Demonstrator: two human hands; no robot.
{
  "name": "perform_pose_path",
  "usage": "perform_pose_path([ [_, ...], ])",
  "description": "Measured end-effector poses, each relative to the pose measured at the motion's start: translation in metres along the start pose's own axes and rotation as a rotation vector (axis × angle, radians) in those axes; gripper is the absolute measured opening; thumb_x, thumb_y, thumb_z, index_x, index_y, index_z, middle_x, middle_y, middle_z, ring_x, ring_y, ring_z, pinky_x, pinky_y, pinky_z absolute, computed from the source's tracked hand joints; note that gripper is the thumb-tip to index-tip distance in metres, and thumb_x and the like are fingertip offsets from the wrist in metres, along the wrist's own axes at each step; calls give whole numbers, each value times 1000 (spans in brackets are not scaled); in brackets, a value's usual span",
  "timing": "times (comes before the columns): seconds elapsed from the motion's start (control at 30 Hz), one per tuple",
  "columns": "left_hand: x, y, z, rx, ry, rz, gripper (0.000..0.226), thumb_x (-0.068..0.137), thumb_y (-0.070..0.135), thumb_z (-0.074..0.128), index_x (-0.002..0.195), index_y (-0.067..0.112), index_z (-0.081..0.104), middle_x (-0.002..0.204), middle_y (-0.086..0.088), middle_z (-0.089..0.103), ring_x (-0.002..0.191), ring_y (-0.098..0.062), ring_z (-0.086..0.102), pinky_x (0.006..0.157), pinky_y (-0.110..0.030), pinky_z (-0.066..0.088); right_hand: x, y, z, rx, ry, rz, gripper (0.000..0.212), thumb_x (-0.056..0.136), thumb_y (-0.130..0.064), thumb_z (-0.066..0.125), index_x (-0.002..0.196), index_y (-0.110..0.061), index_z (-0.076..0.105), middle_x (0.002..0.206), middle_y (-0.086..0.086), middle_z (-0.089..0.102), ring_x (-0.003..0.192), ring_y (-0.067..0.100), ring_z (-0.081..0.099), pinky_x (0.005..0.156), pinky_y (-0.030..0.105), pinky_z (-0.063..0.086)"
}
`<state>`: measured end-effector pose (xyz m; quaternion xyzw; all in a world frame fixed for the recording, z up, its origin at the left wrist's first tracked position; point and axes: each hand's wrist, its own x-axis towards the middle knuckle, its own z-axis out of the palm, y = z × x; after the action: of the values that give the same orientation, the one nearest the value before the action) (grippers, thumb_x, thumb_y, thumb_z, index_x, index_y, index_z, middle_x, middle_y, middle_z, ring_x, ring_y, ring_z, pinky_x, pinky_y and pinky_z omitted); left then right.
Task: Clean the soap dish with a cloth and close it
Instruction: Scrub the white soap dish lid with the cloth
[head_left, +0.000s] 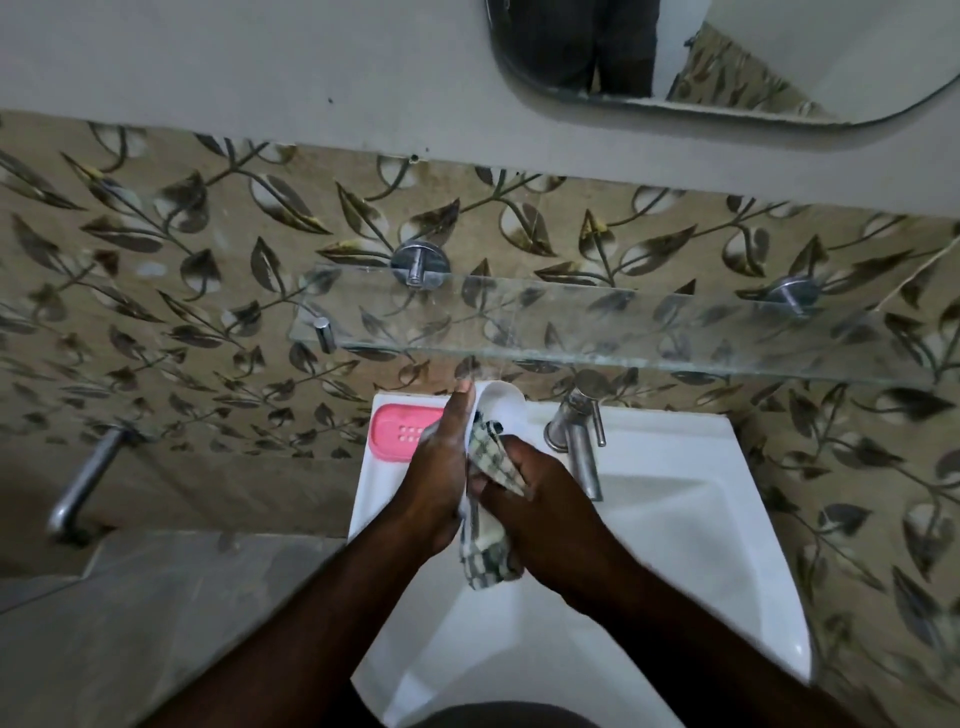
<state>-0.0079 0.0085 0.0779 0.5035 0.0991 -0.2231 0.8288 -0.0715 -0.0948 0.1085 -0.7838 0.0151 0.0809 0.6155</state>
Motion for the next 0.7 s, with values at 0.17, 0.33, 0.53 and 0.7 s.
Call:
perform_pose_path([
  [0.17,-2,-2,6,141,47,-25,57,71,68,64,98,18,72,85,-10,76,81,-28,72,82,-42,55,-1,33,-29,-989,-179,-510,39,63,6,52,86,-25,53,84,1,65,72,29,56,60,37,46],
  [0.33,2,-8,19,201,76,-128,53,82,66,58,101,17,69,81,-7,74,77,-28,71,72,-42,58,11,27,-36,-1146,-9,-372,47,51,-2,58,94,-19,64,87,2,69,72,31,57,59,34,45],
  [0.53,1,-12,17,190,162,29,46,79,67,58,91,25,73,77,-4,69,82,-28,66,82,-43,52,-14,13,-10,-334,-26,18,15,85,-5,46,80,-19,50,63,1,66,56,18,67,50,32,54],
  [0.7,-6,-5,21,183,5,93,55,80,66,57,105,20,72,97,-13,75,93,-29,72,89,-49,56,-2,-3,-25,392,-66,256,24,83,-6,53,100,4,67,100,22,70,92,35,66,89,50,51],
])
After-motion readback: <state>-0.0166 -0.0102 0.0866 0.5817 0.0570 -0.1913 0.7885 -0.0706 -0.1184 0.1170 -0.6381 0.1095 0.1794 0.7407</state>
